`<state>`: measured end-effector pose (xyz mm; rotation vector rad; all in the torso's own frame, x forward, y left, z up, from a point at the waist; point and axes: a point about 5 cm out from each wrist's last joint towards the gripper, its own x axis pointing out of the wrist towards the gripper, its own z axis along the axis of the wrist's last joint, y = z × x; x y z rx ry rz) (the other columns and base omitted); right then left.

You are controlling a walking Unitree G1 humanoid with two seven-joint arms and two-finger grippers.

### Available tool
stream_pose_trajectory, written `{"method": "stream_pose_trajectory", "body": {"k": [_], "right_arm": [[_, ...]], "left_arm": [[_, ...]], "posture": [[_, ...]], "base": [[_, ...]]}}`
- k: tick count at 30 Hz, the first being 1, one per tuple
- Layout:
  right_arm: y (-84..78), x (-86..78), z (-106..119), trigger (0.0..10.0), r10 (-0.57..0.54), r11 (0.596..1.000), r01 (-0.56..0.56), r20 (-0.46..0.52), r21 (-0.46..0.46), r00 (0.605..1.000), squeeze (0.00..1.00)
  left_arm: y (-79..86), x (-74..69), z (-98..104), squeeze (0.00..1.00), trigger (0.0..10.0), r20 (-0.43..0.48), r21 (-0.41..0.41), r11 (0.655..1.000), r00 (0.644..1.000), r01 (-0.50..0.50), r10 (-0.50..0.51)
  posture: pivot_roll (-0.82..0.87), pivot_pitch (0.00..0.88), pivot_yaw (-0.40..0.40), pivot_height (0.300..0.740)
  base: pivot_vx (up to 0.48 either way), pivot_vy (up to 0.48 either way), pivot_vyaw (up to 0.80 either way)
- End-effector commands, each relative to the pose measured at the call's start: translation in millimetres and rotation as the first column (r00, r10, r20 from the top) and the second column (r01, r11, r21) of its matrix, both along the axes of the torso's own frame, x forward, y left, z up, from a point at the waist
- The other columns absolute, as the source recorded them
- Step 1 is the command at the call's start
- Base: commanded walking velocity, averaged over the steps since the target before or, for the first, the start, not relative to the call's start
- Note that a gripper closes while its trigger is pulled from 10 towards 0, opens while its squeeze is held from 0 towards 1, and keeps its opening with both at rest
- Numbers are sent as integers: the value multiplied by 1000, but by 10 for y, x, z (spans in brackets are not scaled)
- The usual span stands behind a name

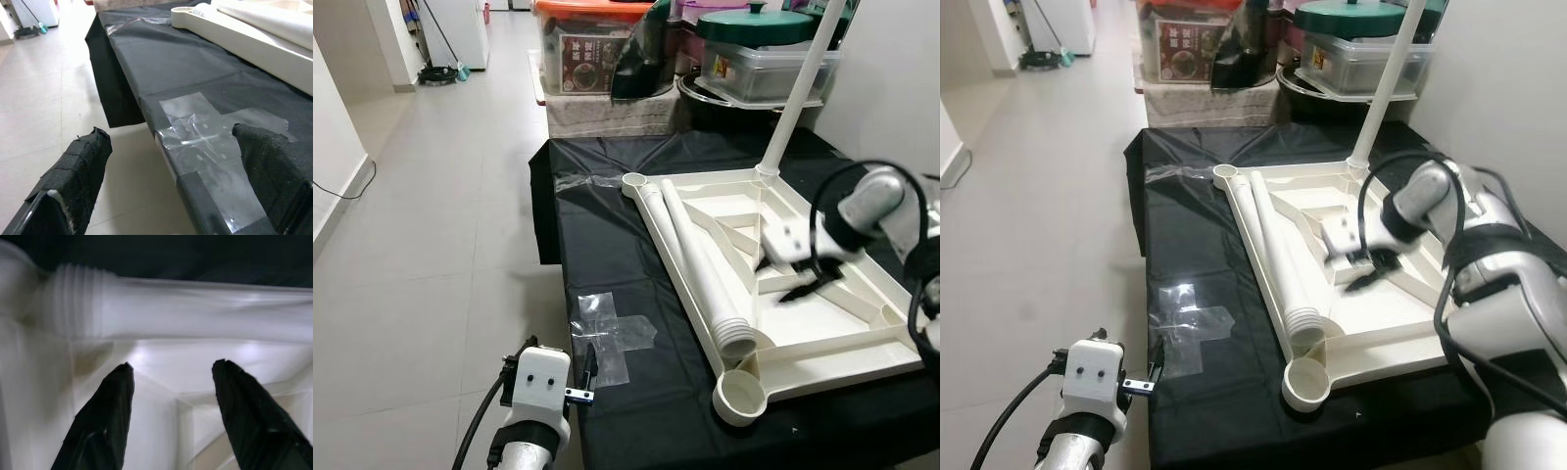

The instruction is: Building children table

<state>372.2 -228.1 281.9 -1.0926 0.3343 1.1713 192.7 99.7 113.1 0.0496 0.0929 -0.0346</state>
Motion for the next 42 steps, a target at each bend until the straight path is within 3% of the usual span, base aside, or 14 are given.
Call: {"method": "stream_pose_trajectory", "body": {"k": [1,3,6,7,8,10,11,12,13,17,19,24,30,42], "right_arm": [[155,136,295,10000,-138,937,82,145,340,980,0],[230,208,373,10000,-236,858,124,168,498,957,0],[257,235,395,10000,-273,824,138,172,550,946,0],[308,289,385,10000,-349,750,181,148,636,925,0],[308,289,385,10000,-349,750,181,148,636,925,0],[446,386,207,10000,-454,568,289,0,770,891,0],[446,386,207,10000,-454,568,289,0,770,891,0],[516,418,96,10000,-493,484,331,-61,810,868,0],[516,418,96,10000,-493,484,331,-61,810,868,0],[722,433,-186,10000,-515,377,373,-143,848,845,0],[963,384,-541,10000,-535,302,433,-225,850,815,0],[1165,288,-790,10000,-544,255,470,-276,845,792,0],[1326,192,-897,10000,-533,264,453,-263,851,804,0],[1509,72,-848,10000,-528,258,429,-245,866,813,0]], "left_arm": [[-4,0,-8,0,10000,9,12,1000,1000,6,-6],[-1,3,-6,0,10000,12,20,1000,1000,9,-9],[1,5,-6,0,10000,14,23,1000,1000,11,-11],[2,6,-8,0,10000,13,27,1000,1000,13,-13],[2,6,-8,0,10000,13,27,1000,1000,13,-13],[9,11,-12,0,10000,13,33,999,1000,14,-14],[9,11,-12,0,10000,13,33,999,1000,14,-14],[14,12,-14,0,10000,13,35,999,1000,13,-14],[14,12,-14,0,10000,13,35,999,1000,13,-14],[22,11,-18,0,10000,11,37,999,1000,13,-14],[26,6,-23,0,10000,11,43,999,1000,14,-14],[34,1,-32,0,10000,9,45,999,1000,12,-12],[40,-1,-42,0,10000,5,41,999,1000,12,-12],[12,-9,-59,0,10000,-4,36,999,1000,25,-24]], "posture": [[28,8,-50,740],[30,5,-47,740],[31,4,-46,740],[31,0,-44,740],[31,0,-44,740],[34,0,-41,740],[34,0,-41,740],[40,0,-41,740],[40,0,-41,740],[41,0,-42,740],[50,0,-42,740],[50,0,-42,740],[55,1,-41,740],[51,0,-45,740]], "base": [[0,0,0],[0,0,0],[0,0,0],[0,0,0],[0,0,0],[0,0,0],[0,0,0],[0,0,0],[0,0,0],[0,0,0],[0,0,0],[0,0,0],[0,0,0],[0,0,0]]}}
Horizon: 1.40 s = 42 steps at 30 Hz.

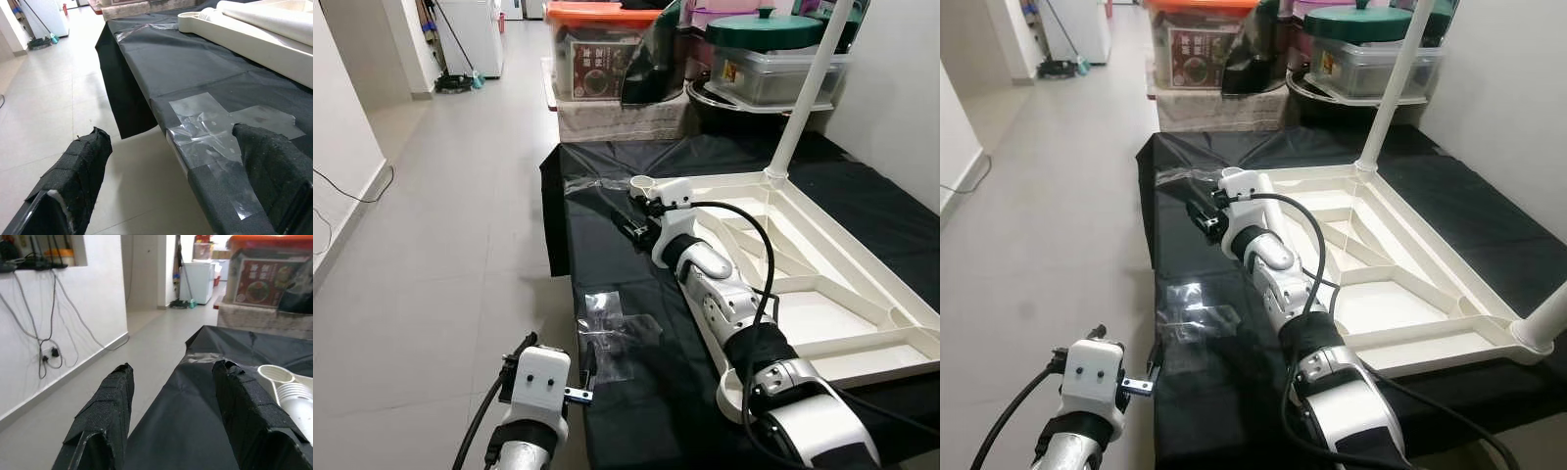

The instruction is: Building children table

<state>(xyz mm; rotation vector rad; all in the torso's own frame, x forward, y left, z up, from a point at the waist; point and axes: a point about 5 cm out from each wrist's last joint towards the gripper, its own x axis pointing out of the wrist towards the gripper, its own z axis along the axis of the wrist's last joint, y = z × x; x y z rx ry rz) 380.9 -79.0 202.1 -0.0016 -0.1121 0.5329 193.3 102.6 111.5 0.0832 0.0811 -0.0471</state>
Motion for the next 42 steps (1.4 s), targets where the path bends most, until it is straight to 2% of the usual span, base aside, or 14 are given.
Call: {"method": "stream_pose_trajectory", "body": {"k": [1,12,20,35,40,42], "right_arm": [[16,-20,-31,10000,-9,1000,9,-17,-7,1000,0],[64,-98,-50,10000,-17,1000,17,-17,-3,1000,0],[96,-192,-131,10000,4,1000,-4,-48,-11,999,0],[-12,-149,23,10000,-64,998,64,12,-28,998,0],[-46,-158,15,10000,-81,996,81,11,-30,997,0],[-38,-204,-55,10000,-78,997,78,-15,-15,997,0]], "left_arm": [[-19,-14,-45,0,10000,-17,4,1000,1000,10,-10],[-23,-25,-45,0,10000,-17,2,1000,1000,9,-9],[-34,-21,-56,0,10000,-23,2,1000,1000,14,-14],[-19,-11,-68,0,10000,-32,-4,1000,999,6,-7],[-17,-11,-58,0,10000,-25,-5,1000,1000,6,-7],[-12,-6,-47,0,10000,-18,4,1000,1000,7,-7]], "posture": [[50,0,-45,740],[55,0,-51,740],[55,0,-51,740],[49,0,-49,740],[48,0,-47,740],[48,0,-47,740]], "base": [[0,0,0],[0,0,0],[-293,0,0],[-16,0,0],[0,0,0],[0,0,0]]}}
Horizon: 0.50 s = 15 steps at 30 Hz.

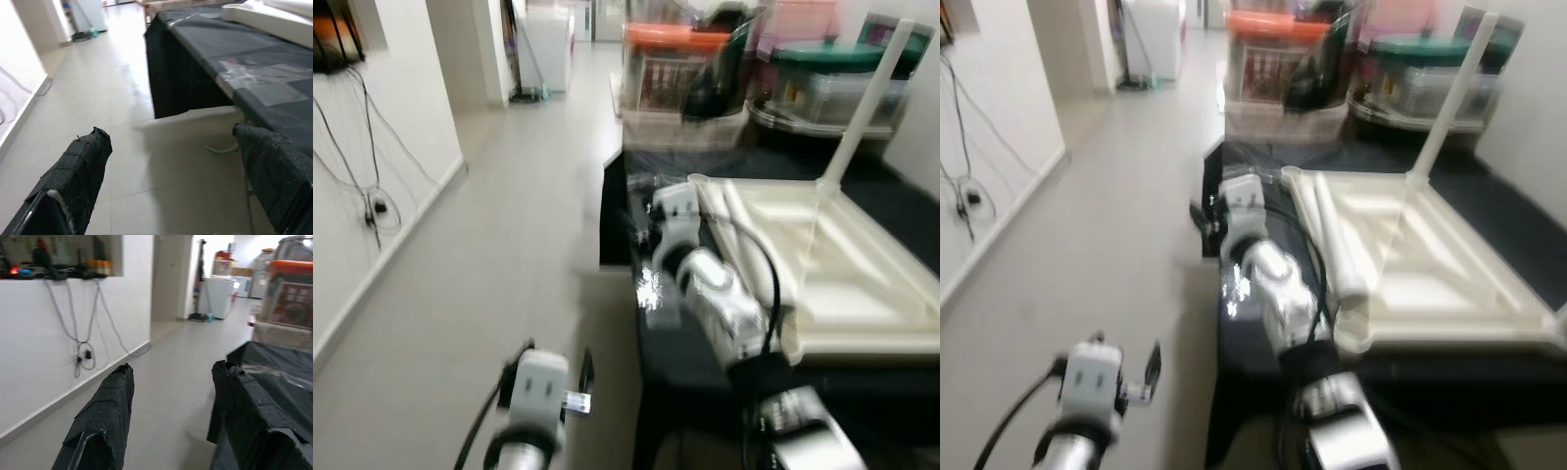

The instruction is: Building children table

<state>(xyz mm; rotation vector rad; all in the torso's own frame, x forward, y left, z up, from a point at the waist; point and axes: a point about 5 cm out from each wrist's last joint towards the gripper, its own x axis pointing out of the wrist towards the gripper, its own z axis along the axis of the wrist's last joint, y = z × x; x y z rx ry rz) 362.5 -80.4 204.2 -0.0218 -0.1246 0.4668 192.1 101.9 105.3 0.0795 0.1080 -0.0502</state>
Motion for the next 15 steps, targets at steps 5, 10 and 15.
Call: {"method": "stream_pose_trajectory", "body": {"k": [5,10,15], "right_arm": [[3,-64,-141,10000,-3,1000,3,-44,0,999,0],[8,-70,-141,10000,-2,1000,2,-37,-4,999,0],[-1,-58,-123,10000,-5,1000,5,-26,-12,1000,0]], "left_arm": [[-15,12,20,0,10000,19,29,999,1000,19,-20],[-21,11,19,0,10000,20,33,999,999,25,-26],[-15,15,8,0,10000,14,42,999,1000,24,-25]], "posture": [[48,0,-47,740],[48,0,-47,740],[50,0,-43,740]], "base": [[0,-82,0],[0,-444,0],[0,-465,0]]}}
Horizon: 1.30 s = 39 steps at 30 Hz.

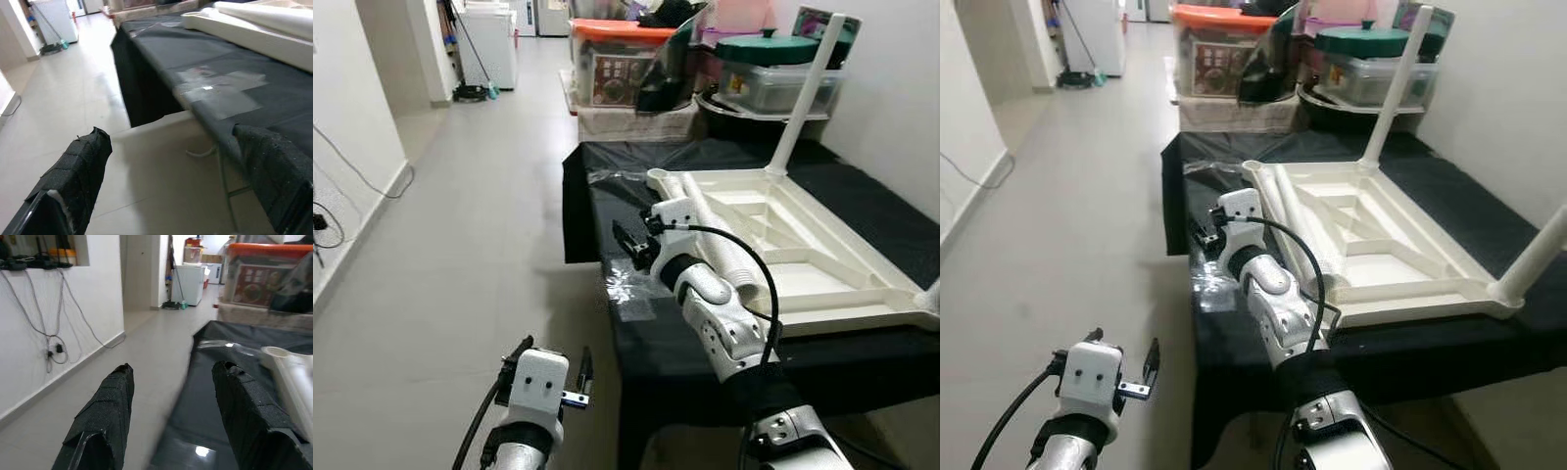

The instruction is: Building children table

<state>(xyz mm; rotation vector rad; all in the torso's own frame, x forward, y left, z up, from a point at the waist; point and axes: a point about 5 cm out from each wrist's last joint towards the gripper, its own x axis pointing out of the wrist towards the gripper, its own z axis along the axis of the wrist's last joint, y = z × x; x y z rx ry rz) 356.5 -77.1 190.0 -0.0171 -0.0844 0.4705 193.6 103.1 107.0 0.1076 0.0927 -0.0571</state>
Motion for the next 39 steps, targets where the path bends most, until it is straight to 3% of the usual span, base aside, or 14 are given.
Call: {"method": "stream_pose_trajectory", "body": {"k": [1,7,14,17,18,19,21,26,27,29,30,31,34,39], "right_arm": [[-37,11,30,10000,-9,1000,9,18,-7,1000,0],[-48,16,51,10000,-18,1000,18,20,1,1000,0],[-29,57,77,10000,-42,998,43,-26,51,999,0],[-1,54,106,10000,25,998,-25,-1,55,1000,0],[-39,39,37,10000,52,997,-50,35,-61,998,0],[-39,39,37,10000,52,997,-50,35,-61,998,0],[-56,10,-44,10000,97,985,-90,39,-150,995,0],[-56,-16,-100,10000,135,970,-124,43,-211,990,0],[-59,-29,-165,10000,154,947,-136,41,-290,987,0],[-59,-29,-165,10000,154,947,-136,41,-290,987,0],[-78,-34,-238,10000,157,925,-138,28,-353,987,0],[-78,-34,-238,10000,157,925,-138,28,-353,987,0],[-289,-21,-408,10000,109,879,-108,-24,-465,994,0],[-439,-71,-500,10000,138,865,-157,-75,-477,988,0]], "left_arm": [[-26,2,-12,0,10000,-3,17,1000,1000,17,-17],[-20,4,-23,0,10000,-9,15,1000,1000,15,-15],[11,4,-35,0,10000,-20,-7,1000,1000,-5,5],[11,4,-36,0,10000,-21,-8,1000,1000,-4,4],[7,3,-35,0,10000,-20,-12,1000,1000,-6,6],[7,3,-35,0,10000,-20,-12,1000,1000,-6,6],[6,2,-35,0,10000,-20,-15,1000,1000,-8,8],[7,0,-33,0,10000,-20,-17,1000,1000,-10,9],[7,-4,-31,0,10000,-21,-18,1000,1000,-10,9],[7,-4,-31,0,10000,-21,-18,1000,1000,-10,9],[7,-11,-28,0,10000,-22,-21,1000,1000,-9,9],[7,-11,-28,0,10000,-22,-21,1000,1000,-9,9],[8,-40,-22,0,10000,-27,-25,1000,1000,-8,8],[12,-52,-30,0,10000,-33,-28,1000,999,-7,6]], "posture": [[50,0,-43,740],[50,0,-43,740],[51,0,-42,740],[51,0,-42,740],[52,0,-42,740],[52,0,-42,740],[52,0,-42,740],[50,2,-40,740],[53,3,-39,740],[53,3,-39,740],[53,10,-35,740],[53,10,-35,740],[55,17,-27,740],[53,18,-25,740]], "base": [[0,-465,0],[0,-471,0],[0,0,0],[0,0,0],[0,0,0],[0,0,0],[0,0,0],[0,0,0],[0,0,0],[0,0,0],[0,0,0],[0,0,0],[0,0,0],[0,0,0]]}}
